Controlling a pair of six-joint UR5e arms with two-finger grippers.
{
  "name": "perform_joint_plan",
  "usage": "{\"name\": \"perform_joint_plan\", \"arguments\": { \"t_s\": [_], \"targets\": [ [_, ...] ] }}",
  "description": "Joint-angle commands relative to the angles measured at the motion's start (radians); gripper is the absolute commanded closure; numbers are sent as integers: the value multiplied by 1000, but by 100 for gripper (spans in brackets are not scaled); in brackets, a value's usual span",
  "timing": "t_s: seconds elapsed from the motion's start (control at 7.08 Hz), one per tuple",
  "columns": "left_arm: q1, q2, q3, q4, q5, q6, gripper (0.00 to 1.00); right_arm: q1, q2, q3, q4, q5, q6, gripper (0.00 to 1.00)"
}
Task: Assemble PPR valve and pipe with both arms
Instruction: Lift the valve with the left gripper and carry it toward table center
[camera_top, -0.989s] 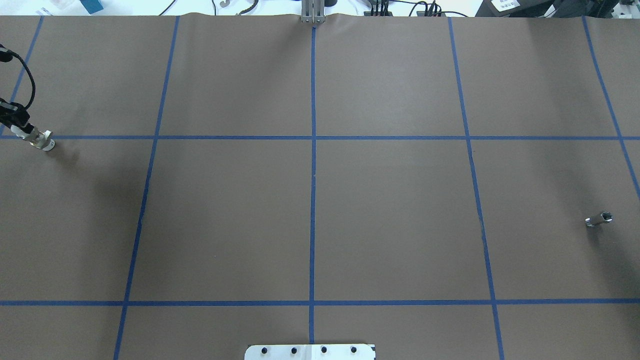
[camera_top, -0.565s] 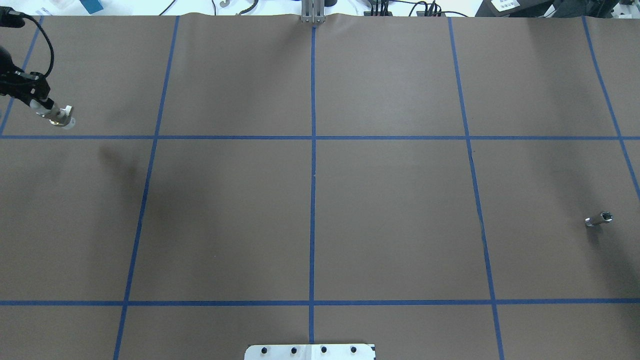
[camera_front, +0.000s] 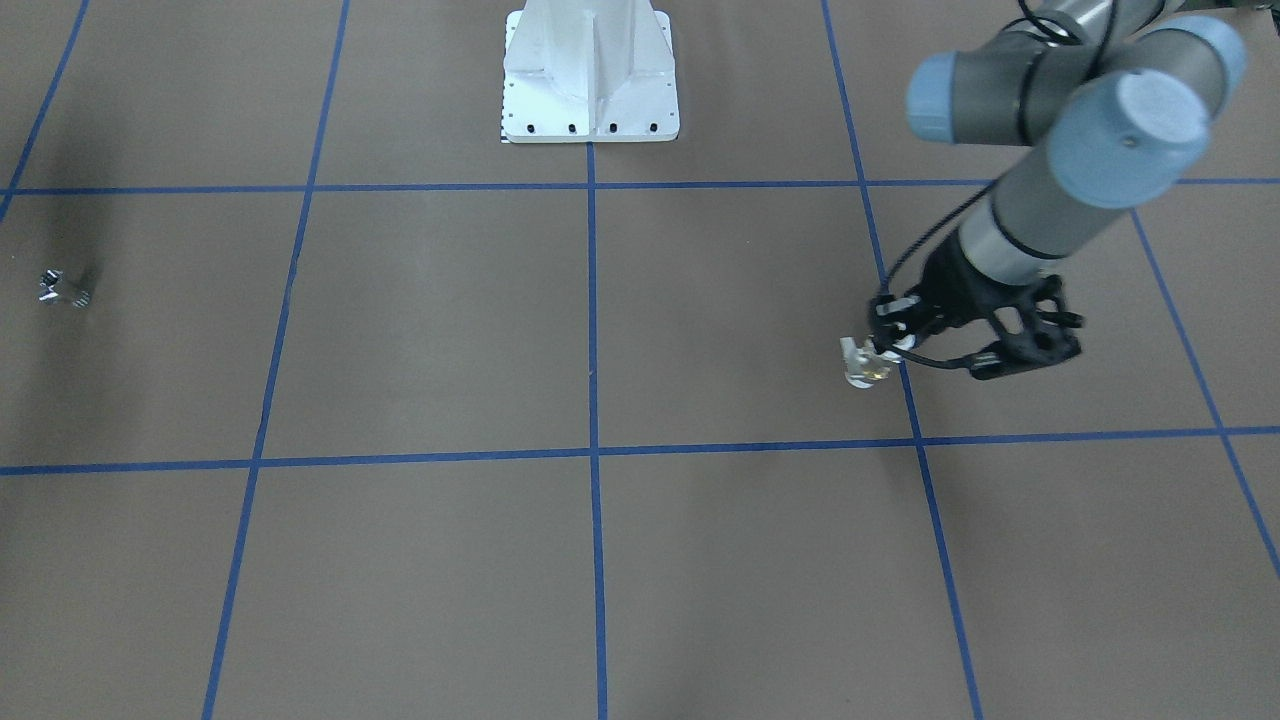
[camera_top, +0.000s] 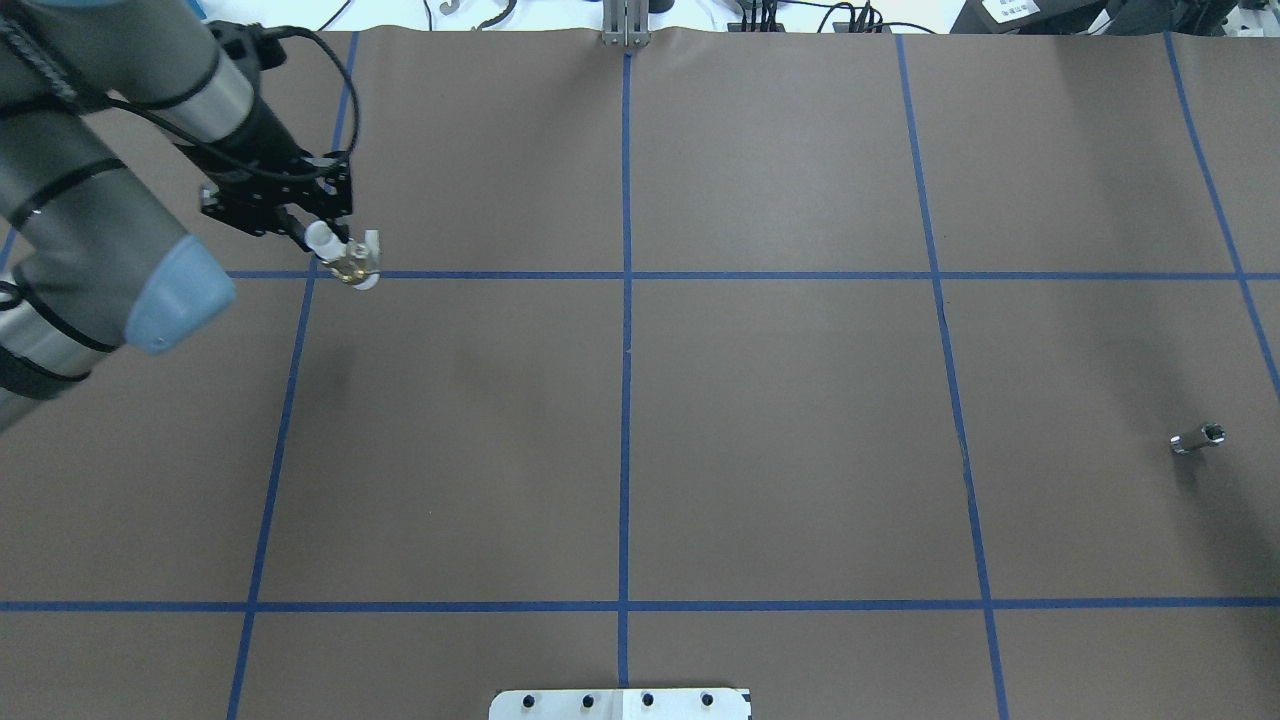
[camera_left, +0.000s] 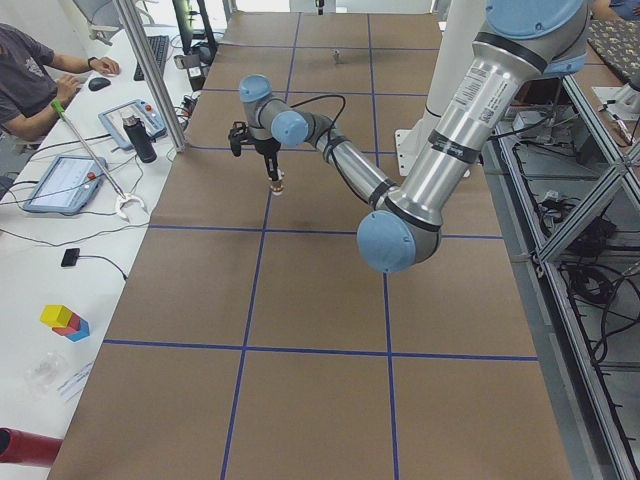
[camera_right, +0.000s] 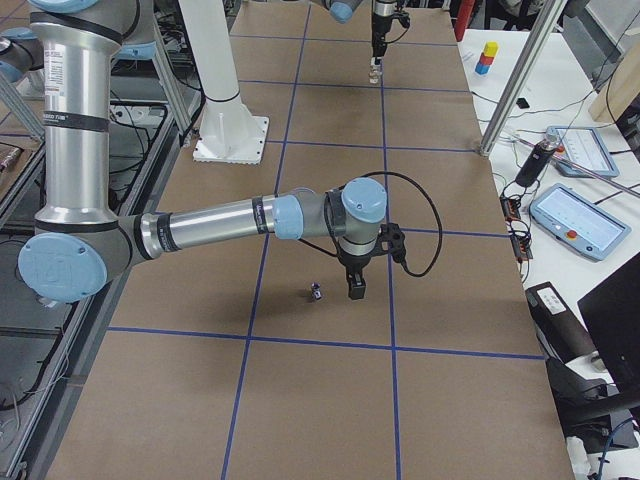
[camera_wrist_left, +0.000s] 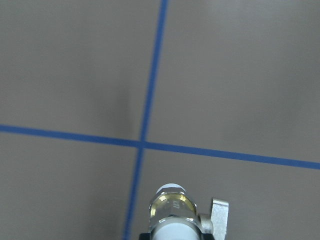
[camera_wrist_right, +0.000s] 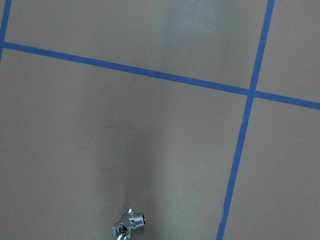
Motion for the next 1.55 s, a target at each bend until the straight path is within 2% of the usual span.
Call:
{"name": "perform_joint_plan", "arguments": {
  "t_s": [0.0,0.14,0.28,0.71,0.85,1.41],
  "targets": [
    [101,-232,173,1,56,-357,100,-2,-1,-2,0,0,0,0],
    [115,-373,333,19,54,-394,100,-2,-1,-2,0,0,0,1],
    [118,-484,453,36,55,-405,100,-2,1,-2,0,0,0,1],
    [209,-492,502,-36,109,-550,100,-2,1,0,0,1,3,1],
    [223,-499,555,-126,138,-631,100,-2,1,0,0,1,3,1],
    [230,-505,577,-128,175,-709,100,-2,1,-2,0,1,3,1]
  ]
}}
